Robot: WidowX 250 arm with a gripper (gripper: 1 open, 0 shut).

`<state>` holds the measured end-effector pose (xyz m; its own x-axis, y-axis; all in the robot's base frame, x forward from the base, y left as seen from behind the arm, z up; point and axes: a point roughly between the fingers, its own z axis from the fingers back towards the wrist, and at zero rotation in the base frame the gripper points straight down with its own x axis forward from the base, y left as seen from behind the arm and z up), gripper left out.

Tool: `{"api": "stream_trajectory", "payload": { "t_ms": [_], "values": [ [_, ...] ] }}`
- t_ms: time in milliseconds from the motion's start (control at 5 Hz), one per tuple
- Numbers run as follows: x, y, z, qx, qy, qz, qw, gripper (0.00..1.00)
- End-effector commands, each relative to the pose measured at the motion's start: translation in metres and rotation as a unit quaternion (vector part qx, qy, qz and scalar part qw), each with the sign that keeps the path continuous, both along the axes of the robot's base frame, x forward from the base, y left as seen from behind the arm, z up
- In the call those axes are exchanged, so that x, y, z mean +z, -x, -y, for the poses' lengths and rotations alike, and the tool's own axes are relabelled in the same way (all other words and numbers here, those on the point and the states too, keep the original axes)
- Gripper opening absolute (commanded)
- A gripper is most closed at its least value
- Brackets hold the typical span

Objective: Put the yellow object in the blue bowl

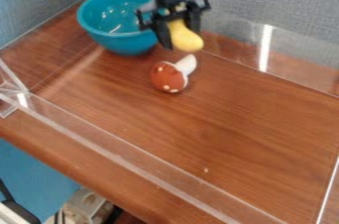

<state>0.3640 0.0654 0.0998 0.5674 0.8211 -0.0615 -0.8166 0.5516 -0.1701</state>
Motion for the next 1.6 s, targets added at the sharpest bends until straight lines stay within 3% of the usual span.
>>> {"api": "stream_trajectory", "payload": {
  "t_ms": [0, 200, 600, 1000, 1200, 1400],
  "values": [
    [0.056, -0.024, -0.022, -0.009, 0.005, 0.057, 0.9983, 0.00],
    [0.060, -0.044, -0.049, -0.020, 0.006, 0.056, 0.9982, 0.00],
    [0.066, -0.047, -0.097, 0.015, 0.000, 0.056, 0.9983, 0.00],
    [0.076, -0.047, -0.129, 0.079, 0.000, 0.055, 0.9953, 0.00],
    [0.084, -0.046, -0.131, 0.115, 0.000, 0.056, 0.9918, 0.00],
    [0.094, -0.044, -0.128, 0.167, -0.001, 0.057, 0.9843, 0.00]
  ]
}}
